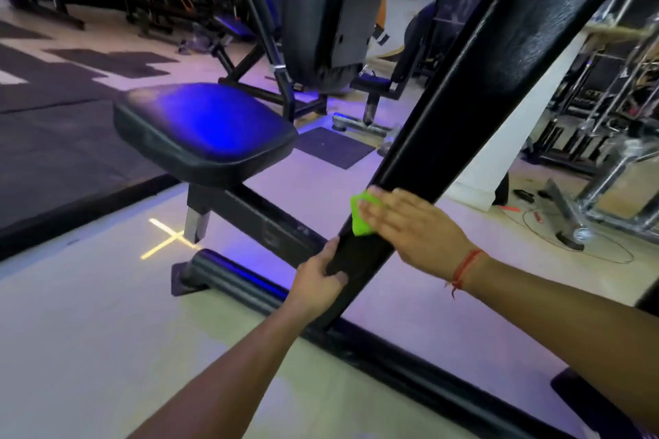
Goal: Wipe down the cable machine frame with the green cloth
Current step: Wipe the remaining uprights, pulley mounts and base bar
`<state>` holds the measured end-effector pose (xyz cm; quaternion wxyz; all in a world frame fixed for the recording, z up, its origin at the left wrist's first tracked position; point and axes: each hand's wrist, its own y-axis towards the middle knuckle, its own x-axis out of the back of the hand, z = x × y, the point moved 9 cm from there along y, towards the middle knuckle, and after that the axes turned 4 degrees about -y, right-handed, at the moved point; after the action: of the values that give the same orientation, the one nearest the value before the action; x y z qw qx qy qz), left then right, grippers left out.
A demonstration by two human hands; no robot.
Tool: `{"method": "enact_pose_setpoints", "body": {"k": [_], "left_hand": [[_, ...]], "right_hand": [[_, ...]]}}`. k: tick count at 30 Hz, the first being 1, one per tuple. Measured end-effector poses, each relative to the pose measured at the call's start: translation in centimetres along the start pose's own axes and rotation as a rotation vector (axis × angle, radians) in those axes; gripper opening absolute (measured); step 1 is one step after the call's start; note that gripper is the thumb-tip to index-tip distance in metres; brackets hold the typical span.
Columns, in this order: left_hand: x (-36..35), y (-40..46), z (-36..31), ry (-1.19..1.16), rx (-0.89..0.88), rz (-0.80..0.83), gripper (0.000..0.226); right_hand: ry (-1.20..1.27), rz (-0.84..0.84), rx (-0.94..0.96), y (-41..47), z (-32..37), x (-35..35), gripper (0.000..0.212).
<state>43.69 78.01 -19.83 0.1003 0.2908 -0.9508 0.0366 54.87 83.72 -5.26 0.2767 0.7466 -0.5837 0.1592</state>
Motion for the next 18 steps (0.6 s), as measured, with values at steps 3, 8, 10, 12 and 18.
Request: {"method": "enact_pose_setpoints", "body": {"k": [3,8,10,12,18], "left_hand": [[-0.4,-1.2,1.0,-0.004,0.026,0.007,0.077],[0.0,-1.7,2.9,-0.037,0.093,-0.02,0.075],[-0.2,-1.7,3.6,-0.022,0.083,-0.011,0.076],[-0.1,-1.9,4.5,-0.008,0.082,-0.04,0.076],[2.5,-1.4,6.2,-0.085,0.153,-0.163,0.077]], "right_hand": [[-0.045,0.015,0.03,-0.4,2.0,-1.1,0.059],[-0.002,0.126,0.161,1.5,4.3,-2.4,0.057],[-0.027,0.112,0.11,2.0,4.2,-2.4,0.058],[-0.049,0.167,0.208,0.5,7.1,-4.2,0.058],[0.053,0.289,0.261,3.0,9.1,-6.0,0.056]]}}
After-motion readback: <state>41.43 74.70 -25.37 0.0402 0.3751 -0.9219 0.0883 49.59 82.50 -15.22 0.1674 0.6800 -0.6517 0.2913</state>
